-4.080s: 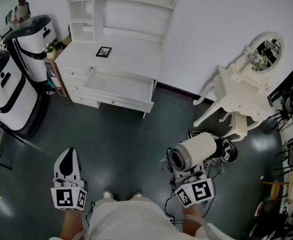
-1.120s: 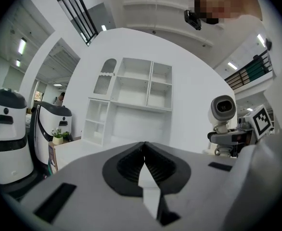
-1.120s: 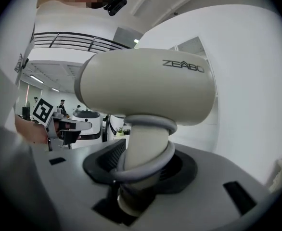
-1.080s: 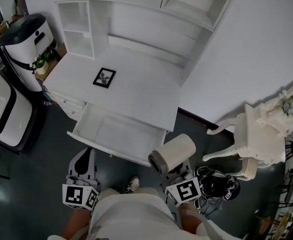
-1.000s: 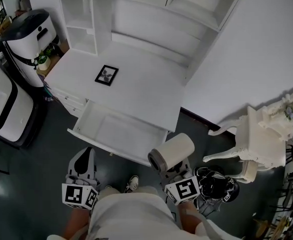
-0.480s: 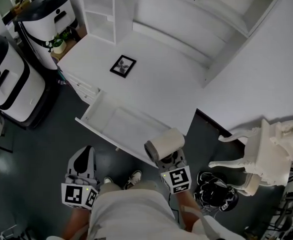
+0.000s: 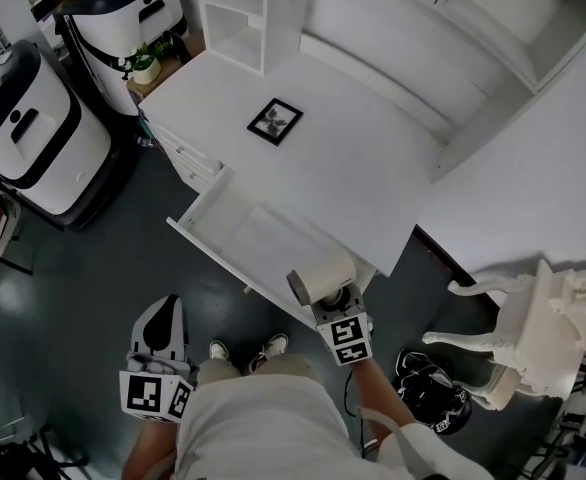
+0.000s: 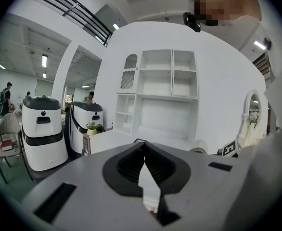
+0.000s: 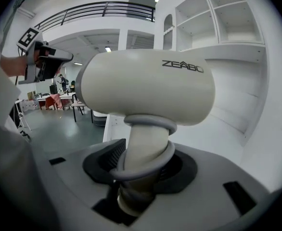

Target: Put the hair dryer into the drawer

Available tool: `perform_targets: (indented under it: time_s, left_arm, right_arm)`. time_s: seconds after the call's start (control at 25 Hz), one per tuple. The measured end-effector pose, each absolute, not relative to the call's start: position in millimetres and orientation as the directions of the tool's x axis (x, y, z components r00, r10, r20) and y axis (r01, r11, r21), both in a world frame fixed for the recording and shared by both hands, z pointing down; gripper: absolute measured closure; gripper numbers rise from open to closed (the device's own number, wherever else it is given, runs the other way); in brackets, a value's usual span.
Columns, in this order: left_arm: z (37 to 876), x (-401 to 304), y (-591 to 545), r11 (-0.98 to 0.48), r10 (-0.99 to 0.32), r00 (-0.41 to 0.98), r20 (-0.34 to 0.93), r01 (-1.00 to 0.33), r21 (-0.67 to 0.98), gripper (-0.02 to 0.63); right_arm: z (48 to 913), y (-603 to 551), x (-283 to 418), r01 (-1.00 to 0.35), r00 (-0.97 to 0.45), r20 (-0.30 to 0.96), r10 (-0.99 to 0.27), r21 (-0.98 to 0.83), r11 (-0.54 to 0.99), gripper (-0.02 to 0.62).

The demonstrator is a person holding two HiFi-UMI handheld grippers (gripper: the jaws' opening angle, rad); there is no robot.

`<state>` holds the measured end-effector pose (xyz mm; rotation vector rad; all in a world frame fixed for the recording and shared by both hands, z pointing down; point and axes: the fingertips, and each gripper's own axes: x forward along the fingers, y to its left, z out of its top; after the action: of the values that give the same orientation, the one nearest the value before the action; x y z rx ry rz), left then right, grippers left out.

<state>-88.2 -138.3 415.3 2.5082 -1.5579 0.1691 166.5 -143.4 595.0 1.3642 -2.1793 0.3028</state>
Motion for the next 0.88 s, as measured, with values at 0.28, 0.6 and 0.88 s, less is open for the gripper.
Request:
perform_targets:
  time_s: [0.28, 0.6, 0.88]
  left_arm:
    - [418.8, -87.8, -137.9, -0.421, -0.879, 0.432, 0.201, -0.902, 0.096, 0.589]
    - [418.8, -83.1, -143.5, -0.42, -0.88, 0.429, 0.204, -0.903, 0.091, 0.589]
    - [425.7, -83.1, -140.8, -0.4, -0.884, 0.408, 0.226, -0.913, 0.085, 0.589]
  right_arm:
    - [653.3, -164.5, 161.5, -0.857, -0.342, 0.64, -0.688, 0.088, 0.508, 0.4]
    - [698.2, -178.6, 161.7, -0.835, -0.316, 0.73, -0.606, 0.09, 0.543, 0.4]
    - [736.0, -187.9, 164.3, -0.805, -0.3, 0.784, -0.544, 0.098, 0.585, 0.4]
